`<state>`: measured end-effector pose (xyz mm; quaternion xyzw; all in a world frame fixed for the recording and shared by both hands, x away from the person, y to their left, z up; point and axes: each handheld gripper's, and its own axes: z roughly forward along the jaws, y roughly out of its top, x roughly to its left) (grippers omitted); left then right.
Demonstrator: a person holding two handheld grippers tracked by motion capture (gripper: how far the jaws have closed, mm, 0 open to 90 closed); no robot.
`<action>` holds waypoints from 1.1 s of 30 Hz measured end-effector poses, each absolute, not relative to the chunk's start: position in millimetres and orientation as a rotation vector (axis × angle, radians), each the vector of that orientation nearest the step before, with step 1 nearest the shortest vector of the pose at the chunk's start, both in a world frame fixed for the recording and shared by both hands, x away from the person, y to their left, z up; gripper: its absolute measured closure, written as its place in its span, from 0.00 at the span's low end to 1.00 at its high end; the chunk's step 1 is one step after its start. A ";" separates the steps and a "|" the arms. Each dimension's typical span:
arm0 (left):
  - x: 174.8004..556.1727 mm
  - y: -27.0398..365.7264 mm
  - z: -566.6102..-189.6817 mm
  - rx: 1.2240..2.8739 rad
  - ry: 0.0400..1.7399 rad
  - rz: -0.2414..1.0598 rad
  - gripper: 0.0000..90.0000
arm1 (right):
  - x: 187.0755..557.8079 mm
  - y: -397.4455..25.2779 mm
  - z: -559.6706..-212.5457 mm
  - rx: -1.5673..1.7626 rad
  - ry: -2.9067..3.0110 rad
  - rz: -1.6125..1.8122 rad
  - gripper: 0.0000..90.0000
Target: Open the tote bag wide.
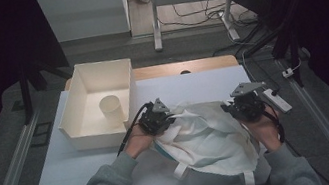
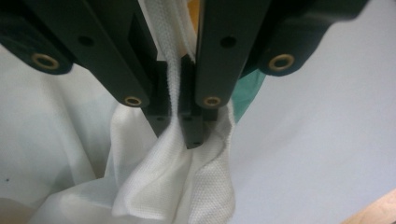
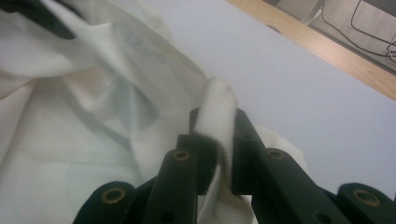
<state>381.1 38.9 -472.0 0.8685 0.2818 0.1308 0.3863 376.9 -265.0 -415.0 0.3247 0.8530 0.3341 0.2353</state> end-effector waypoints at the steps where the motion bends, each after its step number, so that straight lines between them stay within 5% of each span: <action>1: 381.1 38.0 -472.4 2.212 0.718 0.334 0.96 | 384.4 -266.1 -416.9 0.894 2.337 0.905 0.91; 9: 379.1 29.1 -477.5 2.254 0.708 0.358 0.96 | 441.7 -269.9 -456.9 0.987 2.393 0.877 0.91; 21: 386.1 27.7 -490.5 2.281 0.739 0.308 0.96 | 449.3 -262.8 -492.8 1.007 2.416 0.806 0.91; 23: 387.0 28.8 -490.7 2.279 0.739 0.303 0.96 | 448.2 -263.8 -490.7 1.019 2.406 0.820 0.87; 29: 387.6 29.8 -491.7 2.272 0.744 0.296 0.96 | 429.0 -270.8 -453.7 1.011 2.282 0.995 0.52; 33: 388.1 29.6 -492.7 2.273 0.745 0.298 0.96 | 399.4 -265.5 -425.5 0.922 2.291 1.111 0.50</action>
